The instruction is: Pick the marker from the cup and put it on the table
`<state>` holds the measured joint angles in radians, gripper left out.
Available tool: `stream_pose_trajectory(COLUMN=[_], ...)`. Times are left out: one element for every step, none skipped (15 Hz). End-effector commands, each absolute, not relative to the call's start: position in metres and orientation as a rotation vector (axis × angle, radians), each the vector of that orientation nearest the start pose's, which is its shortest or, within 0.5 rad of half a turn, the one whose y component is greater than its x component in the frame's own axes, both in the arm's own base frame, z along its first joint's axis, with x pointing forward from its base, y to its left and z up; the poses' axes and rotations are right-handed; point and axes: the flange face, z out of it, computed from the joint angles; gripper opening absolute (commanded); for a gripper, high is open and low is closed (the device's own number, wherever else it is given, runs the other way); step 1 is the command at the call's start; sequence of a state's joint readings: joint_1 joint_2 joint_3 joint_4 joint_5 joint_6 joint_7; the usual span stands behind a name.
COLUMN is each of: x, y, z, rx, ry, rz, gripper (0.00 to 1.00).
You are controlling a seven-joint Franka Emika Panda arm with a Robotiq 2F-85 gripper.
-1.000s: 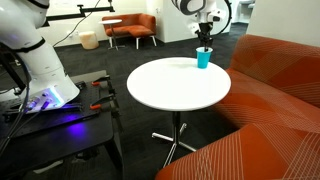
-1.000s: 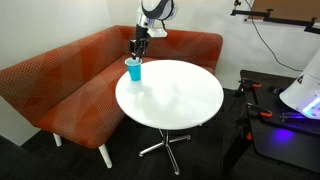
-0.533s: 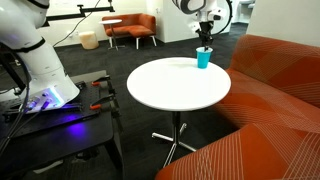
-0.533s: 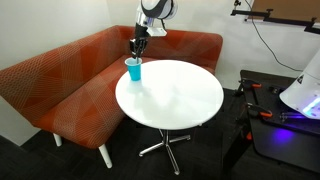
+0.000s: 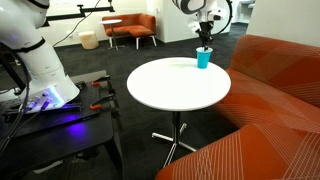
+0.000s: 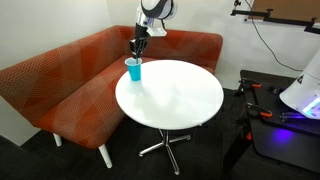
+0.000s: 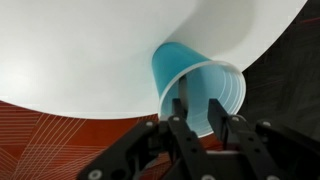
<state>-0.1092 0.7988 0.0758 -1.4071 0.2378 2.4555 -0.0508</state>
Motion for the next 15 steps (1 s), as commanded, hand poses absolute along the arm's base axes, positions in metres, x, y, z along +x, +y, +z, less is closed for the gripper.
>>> stream_pose_trajectory(x=[0.757,0.757,0.758,0.758,0.758,0.758,0.758,0.758,0.758,0.758,0.757,0.756,0.754,0.753,0.751], y=[-0.038,-0.038,-0.038,-0.037,-0.037,-0.037,-0.037,-0.037,-0.037,-0.036,-0.035,-0.033,-0.031,-0.029,-0.026], z=[0.254,0.254,0.254,0.253,0.253,0.252,0.252,0.252,0.252,0.253,0.253,0.255,0.256,0.258,0.26], rx=[-2.888,-2.888,-2.889,-2.891,-2.891,-2.891,-2.892,-2.891,-2.891,-2.891,-2.891,-2.893,-2.893,-2.899,-2.899], ry=[0.26,0.26,0.261,0.261,0.259,0.258,0.258,0.258,0.257,0.255,0.254,0.257,0.259,0.278,0.272], rz=[-0.353,-0.353,-0.352,-0.353,-0.353,-0.353,-0.353,-0.354,-0.356,-0.356,-0.354,-0.352,-0.348,-0.341,-0.335], gripper=[0.32,0.31,0.27,0.08,0.03,0.0,0.0,0.01,0.02,0.02,0.02,0.02,0.02,0.02,0.02])
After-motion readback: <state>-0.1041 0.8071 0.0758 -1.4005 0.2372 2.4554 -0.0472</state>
